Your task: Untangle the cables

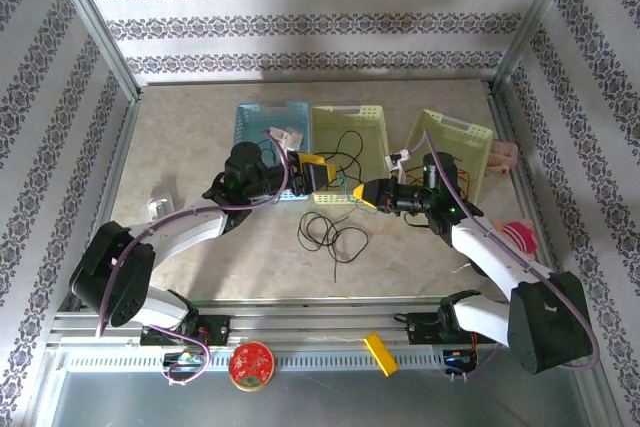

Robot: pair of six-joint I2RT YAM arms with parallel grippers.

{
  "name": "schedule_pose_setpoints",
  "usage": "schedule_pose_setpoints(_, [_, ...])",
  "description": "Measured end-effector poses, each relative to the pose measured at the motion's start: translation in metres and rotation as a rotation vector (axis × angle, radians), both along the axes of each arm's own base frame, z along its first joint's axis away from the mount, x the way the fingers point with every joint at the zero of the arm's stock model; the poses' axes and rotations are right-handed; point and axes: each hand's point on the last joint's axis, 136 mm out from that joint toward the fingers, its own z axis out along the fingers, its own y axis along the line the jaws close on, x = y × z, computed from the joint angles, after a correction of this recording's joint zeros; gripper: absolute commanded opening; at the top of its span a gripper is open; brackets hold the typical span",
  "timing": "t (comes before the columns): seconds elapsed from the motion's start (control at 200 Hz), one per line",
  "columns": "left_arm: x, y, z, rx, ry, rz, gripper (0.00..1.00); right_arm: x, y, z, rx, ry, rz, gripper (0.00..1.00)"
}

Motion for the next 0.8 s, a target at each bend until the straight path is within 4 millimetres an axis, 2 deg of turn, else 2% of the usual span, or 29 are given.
schedule_pose_setpoints(0.125, [-0.011, -0.016, -0.002, 0.013, 0.005, -0.092, 0.57, -0.002, 0.006, 0.000, 0.012, 0.023, 0.030, 0.00])
schedule_pose_setpoints(0.3, [-0.019, -0.025, -0.005, 0.025, 0.004, -0.158, 0.27, -0.003, 0.008, -0.001, 0.018, 0.038, 0.046, 0.00])
schedule_pose_setpoints(0.425, [-0.019, -0.025, -0.009, 0.038, 0.010, -0.163, 0.14, -0.004, 0.008, -0.001, 0.021, 0.045, 0.051, 0.00])
schedule_pose_setpoints(0.53, [-0.019, -0.025, -0.009, 0.042, 0.011, -0.164, 0.11, -0.005, 0.008, -0.002, 0.022, 0.048, 0.055, 0.00])
schedule_pose_setpoints(0.595, [-0.019, -0.026, -0.008, 0.042, 0.008, -0.166, 0.21, -0.005, 0.008, -0.002, 0.022, 0.050, 0.055, 0.00])
schedule_pose_setpoints(0.66, [-0.019, -0.026, -0.008, 0.043, 0.007, -0.172, 0.27, -0.005, 0.008, -0.002, 0.023, 0.052, 0.057, 0.00])
schedule_pose_setpoints(0.799, [-0.019, -0.027, -0.012, 0.056, 0.018, -0.178, 0.24, -0.005, 0.009, -0.002, 0.023, 0.053, 0.058, 0.00])
